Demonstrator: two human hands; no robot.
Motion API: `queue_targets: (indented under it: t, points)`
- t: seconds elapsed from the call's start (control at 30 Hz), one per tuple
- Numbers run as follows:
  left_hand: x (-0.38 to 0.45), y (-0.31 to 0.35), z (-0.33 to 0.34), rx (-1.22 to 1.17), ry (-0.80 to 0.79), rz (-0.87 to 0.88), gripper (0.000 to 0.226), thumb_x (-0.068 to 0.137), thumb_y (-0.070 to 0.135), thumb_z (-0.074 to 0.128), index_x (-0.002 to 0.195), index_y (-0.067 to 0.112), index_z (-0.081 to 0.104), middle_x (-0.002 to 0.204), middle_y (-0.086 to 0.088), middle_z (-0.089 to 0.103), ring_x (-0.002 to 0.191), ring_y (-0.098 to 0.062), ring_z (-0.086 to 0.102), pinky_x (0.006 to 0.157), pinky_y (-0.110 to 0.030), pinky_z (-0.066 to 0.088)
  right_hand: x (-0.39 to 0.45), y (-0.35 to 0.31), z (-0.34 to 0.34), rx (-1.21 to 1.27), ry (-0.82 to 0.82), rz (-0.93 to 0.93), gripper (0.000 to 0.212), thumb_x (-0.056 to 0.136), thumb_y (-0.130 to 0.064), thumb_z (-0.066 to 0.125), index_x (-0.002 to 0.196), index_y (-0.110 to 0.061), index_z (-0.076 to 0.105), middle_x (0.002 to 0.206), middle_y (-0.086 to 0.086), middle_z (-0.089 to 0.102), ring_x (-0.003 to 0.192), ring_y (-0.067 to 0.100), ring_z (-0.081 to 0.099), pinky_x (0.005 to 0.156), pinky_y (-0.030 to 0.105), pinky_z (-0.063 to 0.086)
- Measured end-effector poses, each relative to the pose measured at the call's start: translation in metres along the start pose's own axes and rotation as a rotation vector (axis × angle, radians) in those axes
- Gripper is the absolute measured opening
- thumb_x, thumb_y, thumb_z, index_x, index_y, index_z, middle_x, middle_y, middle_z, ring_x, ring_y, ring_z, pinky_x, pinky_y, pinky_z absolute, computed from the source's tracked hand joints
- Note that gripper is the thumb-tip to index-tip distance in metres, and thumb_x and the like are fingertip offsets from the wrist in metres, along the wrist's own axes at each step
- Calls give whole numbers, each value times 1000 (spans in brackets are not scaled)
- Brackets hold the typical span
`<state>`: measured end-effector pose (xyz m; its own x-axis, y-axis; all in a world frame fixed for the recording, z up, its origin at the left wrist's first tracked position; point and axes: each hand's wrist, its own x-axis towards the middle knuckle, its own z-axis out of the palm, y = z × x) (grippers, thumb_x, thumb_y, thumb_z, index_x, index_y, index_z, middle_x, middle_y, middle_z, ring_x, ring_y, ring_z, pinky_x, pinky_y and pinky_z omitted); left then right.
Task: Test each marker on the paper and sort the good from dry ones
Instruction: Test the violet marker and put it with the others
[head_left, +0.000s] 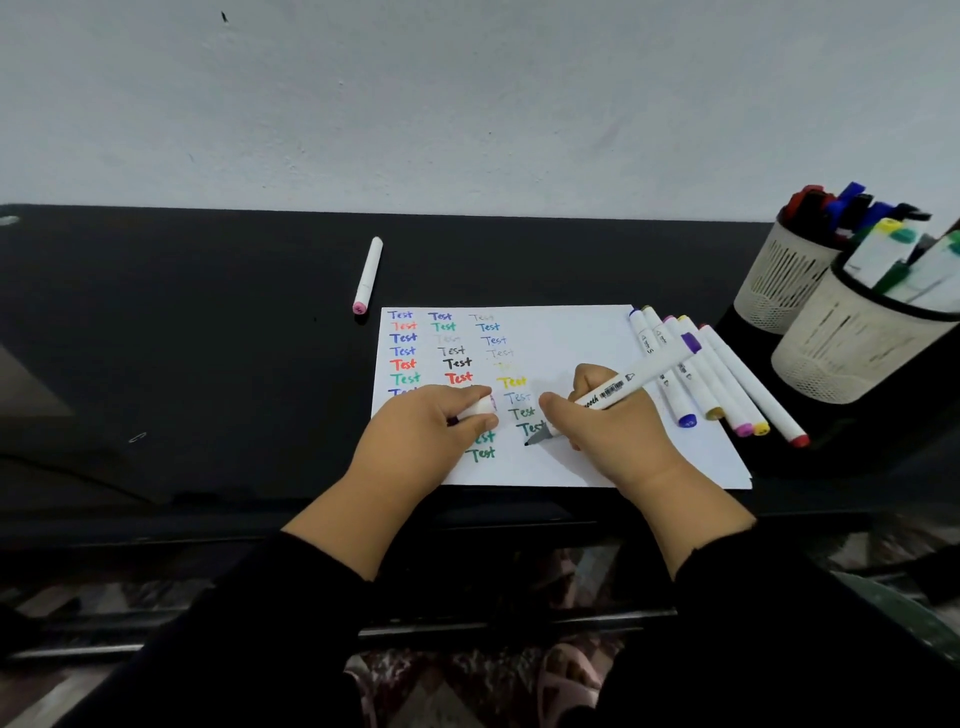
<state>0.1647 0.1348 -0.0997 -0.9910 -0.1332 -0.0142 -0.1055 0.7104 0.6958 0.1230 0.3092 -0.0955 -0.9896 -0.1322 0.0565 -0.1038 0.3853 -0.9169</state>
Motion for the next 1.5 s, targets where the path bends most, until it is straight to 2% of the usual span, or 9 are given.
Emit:
queue_targets:
  t: [0.17,0.27,0.47,0.57,0.77,1.13,1.27,1.5]
  points:
    - [0,0,1,-6,4,-5,39,88,42,58,126,38,55,132,17,53,118,-5,47,90,-19,37,1,2,-1,-9,22,-7,37,79,-7,62,58,-15,32,54,-3,32,52,8,29,50,22,25]
    - [-1,-1,1,-3,6,-5,38,88,42,59,126,39,56,132,17,53,118,-5,47,89,-19,36,2,3,-3,13,23,0,40,79,-6,61,57,-17,29,49,-8,28,49,6,26,47,19,23]
    - [0,-1,1,4,6,-11,39,88,42,58,127,38,55,132,16,53,118,-6,47,87,-19,35,0,2,-3,-7,-25,-16,42,76,0,60,54,-16,28,53,-4,30,45,5,27,43,14,22]
    - [-1,-1,1,-6,6,-11,39,88,42,58,126,38,55,133,16,53,119,-6,47,89,-20,37,1,3,-6,16,23,3,42,77,-2,60,55,-17,27,48,-8,29,44,6,26,42,15,22]
    - [0,-1,2,0,7,-13,39,88,42,58,126,38,55,132,15,54,119,-7,47,88,-20,37,-1,4,-6,-1,5,-8,36,78,-5,60,59,-14,31,61,7,32,55,11,29,45,18,24]
    - [-1,-1,2,-13,5,-9,38,88,42,58,126,38,55,132,15,53,119,-6,47,86,-18,34,1,5,-7,25,57,-5,41,76,0,58,55,-17,27,55,-1,28,49,7,24,47,19,23]
    - [-1,-1,2,2,9,-13,38,88,43,58,126,39,55,130,16,54,117,-6,48,83,-18,34,1,4,-7,5,42,-18,39,76,0,58,57,-16,28,59,2,28,51,7,24,48,19,22]
    - [-2,-1,1,-20,11,-5,38,88,42,58,126,37,56,132,15,54,119,-6,47,88,-19,35,0,6,-8,36,63,-15,42,76,2,57,54,-17,26,52,-5,26,47,7,23,44,17,21]
